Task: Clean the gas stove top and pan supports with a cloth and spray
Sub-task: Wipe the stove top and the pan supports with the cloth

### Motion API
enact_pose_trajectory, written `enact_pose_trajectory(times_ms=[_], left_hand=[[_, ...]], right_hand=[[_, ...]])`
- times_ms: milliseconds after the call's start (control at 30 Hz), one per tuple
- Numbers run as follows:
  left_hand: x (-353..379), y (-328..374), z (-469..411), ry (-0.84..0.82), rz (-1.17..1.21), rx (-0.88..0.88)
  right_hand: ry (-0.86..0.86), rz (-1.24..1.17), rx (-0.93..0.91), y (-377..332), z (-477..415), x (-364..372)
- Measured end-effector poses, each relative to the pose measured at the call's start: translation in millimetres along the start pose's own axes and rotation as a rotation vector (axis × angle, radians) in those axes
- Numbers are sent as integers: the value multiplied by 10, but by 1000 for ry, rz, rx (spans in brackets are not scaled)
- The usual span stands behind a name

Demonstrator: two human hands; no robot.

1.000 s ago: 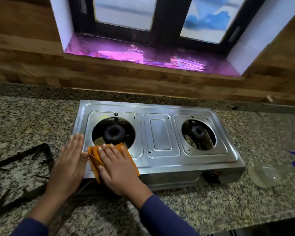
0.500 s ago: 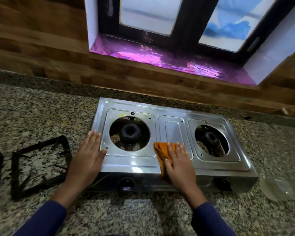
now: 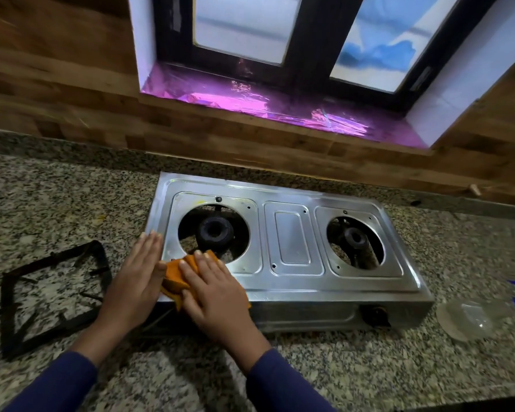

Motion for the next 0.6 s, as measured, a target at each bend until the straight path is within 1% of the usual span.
enact_pose_trajectory(times_ms=[33, 100, 233, 300, 367, 433, 500, 533, 600], left_hand=[[-7, 12, 3, 6, -10, 1], [-21, 33, 6, 18, -27, 4], [-24, 26, 16, 34, -49, 14], [-18, 7, 3, 37, -31, 12], [-26, -16, -1, 42, 1, 7], [-25, 0, -7, 50, 30, 15], [-37, -8, -3, 67, 85, 23], [-46, -7, -1, 76, 159, 24], [-73, -63, 10, 87, 461, -11]], right_hand=[[12, 15, 10, 125, 99, -31], [74, 26, 100, 484, 365, -142], [229, 7, 422, 1398, 974, -461], [224, 19, 534, 1687, 1111, -550], [175, 68, 586, 1722, 1078, -555], [137, 114, 568, 1577, 969, -509], [82, 126, 489, 1272, 784, -392], [53, 126, 440, 1091, 684, -313], [3, 106, 323, 683, 447, -141]])
Point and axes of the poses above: each hand's wrist, its own z-axis away from the middle knuckle, its own x-axis out of the palm, y = z × x, the point moved 8 cm from there along -z, towards the middle knuckle, and after that the axes turned 10 degrees about -y, right-handed, at the moved point
